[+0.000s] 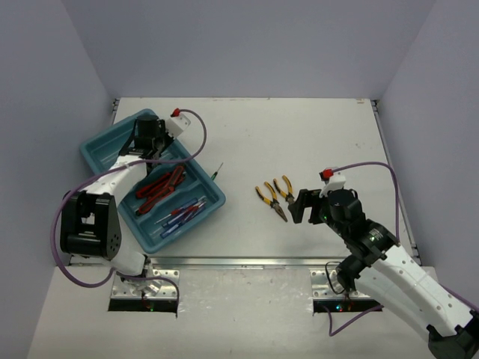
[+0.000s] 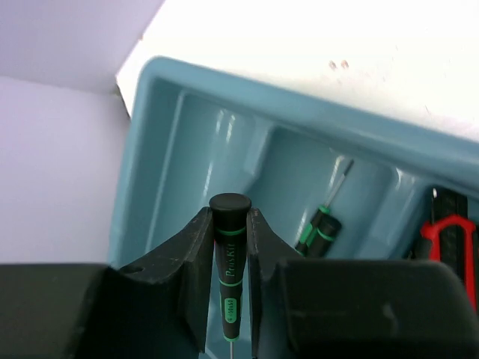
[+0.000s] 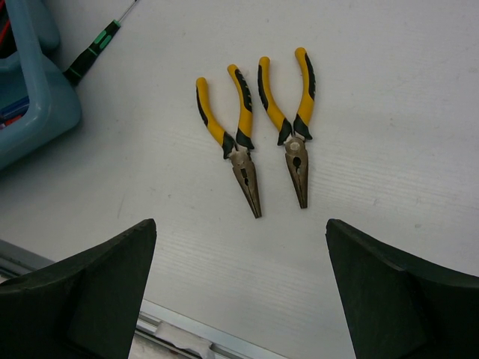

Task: Sort the tools into containers

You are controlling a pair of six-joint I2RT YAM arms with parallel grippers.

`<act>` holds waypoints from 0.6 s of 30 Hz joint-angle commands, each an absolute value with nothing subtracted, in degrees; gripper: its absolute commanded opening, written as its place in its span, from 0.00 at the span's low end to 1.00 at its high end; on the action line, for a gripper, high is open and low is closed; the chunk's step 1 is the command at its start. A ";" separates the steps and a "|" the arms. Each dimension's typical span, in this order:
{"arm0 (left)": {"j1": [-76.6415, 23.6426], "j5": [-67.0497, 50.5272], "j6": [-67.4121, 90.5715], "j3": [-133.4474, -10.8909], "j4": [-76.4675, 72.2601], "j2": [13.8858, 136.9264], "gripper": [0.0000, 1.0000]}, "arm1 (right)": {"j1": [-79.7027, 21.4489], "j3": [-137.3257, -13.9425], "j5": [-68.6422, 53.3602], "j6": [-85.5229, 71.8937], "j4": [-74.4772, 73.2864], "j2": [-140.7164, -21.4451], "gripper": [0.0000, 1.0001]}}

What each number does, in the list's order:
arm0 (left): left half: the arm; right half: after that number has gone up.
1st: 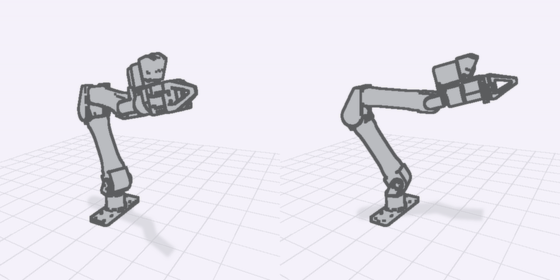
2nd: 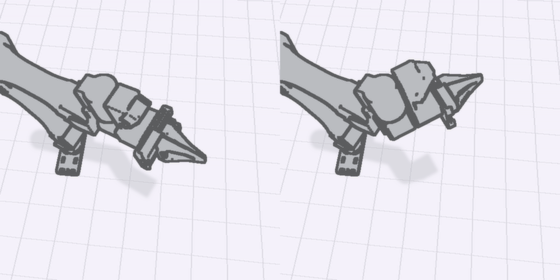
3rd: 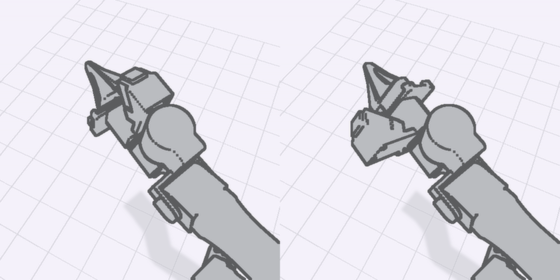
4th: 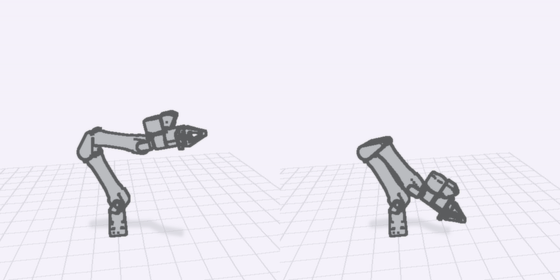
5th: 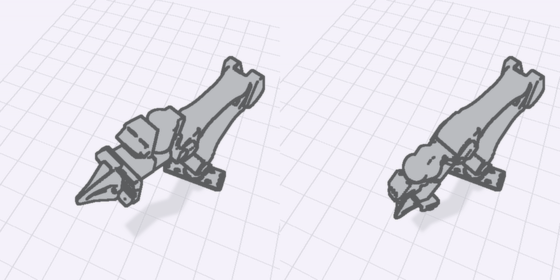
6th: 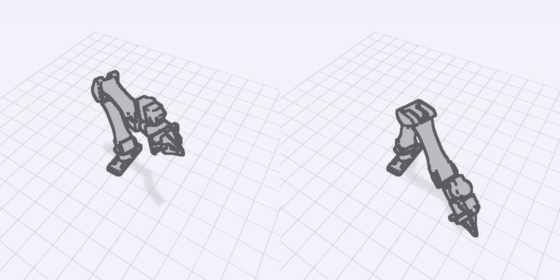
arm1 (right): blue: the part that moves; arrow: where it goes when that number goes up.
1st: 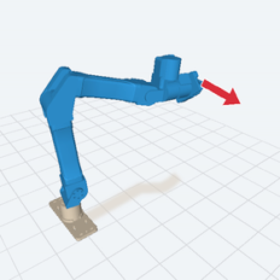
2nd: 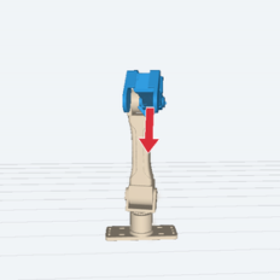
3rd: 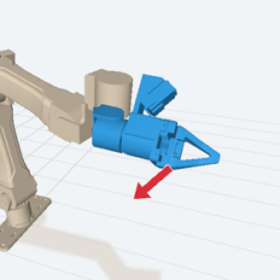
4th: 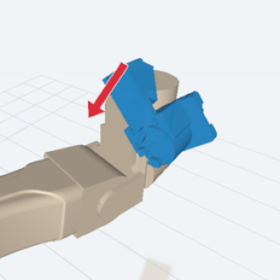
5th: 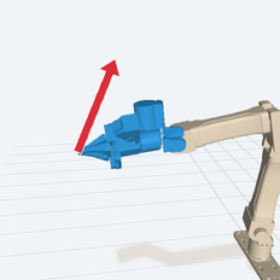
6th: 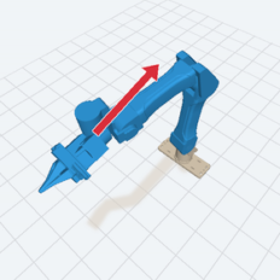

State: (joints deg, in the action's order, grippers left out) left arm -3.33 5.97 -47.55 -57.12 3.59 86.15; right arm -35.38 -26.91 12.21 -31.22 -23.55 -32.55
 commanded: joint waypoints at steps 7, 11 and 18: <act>-2.37 2.72 -49.06 -52.66 -4.07 83.55 0.65 | -35.24 -26.85 13.09 -30.72 -21.05 -32.86 0.93; -2.46 1.90 -42.79 -55.93 -3.47 82.15 0.85 | -35.24 -27.05 13.43 -30.52 -20.92 -33.60 0.93; -4.57 -7.59 -14.10 -81.46 13.75 85.05 1.00 | -35.16 -28.11 13.37 -30.15 -21.09 -36.26 0.98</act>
